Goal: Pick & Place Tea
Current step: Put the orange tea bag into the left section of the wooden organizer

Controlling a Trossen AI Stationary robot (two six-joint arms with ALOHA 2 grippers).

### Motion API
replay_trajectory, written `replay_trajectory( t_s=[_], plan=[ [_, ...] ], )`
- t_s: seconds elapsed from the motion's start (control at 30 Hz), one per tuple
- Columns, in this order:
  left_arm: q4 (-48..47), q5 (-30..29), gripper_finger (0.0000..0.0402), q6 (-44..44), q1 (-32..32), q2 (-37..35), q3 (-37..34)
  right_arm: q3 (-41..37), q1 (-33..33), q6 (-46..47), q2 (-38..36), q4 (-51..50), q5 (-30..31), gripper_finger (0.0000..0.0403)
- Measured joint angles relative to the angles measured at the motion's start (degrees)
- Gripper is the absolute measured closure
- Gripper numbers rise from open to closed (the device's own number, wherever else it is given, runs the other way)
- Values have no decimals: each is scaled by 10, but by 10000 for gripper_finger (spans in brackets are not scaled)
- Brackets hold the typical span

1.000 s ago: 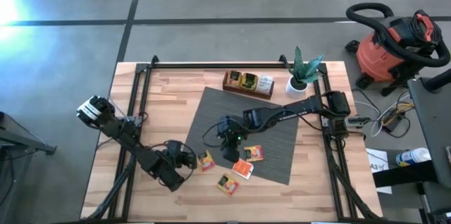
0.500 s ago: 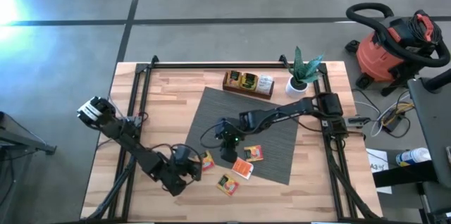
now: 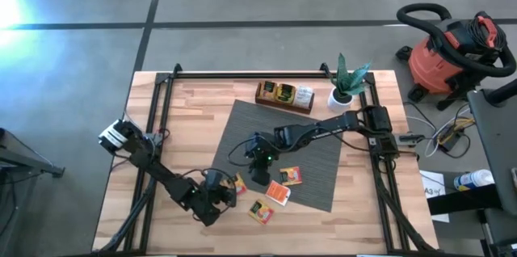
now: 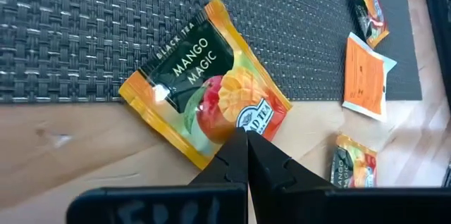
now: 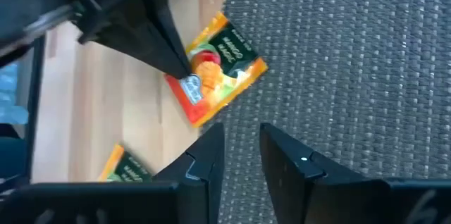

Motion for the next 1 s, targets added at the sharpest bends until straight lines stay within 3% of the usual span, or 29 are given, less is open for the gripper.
replay_trajectory(
  t_s=[0.27,0.43,0.7,1.0],
  plan=[
    [-11,14,401,10,-1,-4,0,0,-1,21,1,9,-5,271],
    [-30,10,401,19,2,-3,1,0,-5,107,27,39,-6,244],
    [-60,-6,401,43,5,-30,19,3,-8,137,48,50,-34,234],
    [-142,22,401,-66,1,-29,18,3,-11,135,48,51,-35,237]
  ],
)
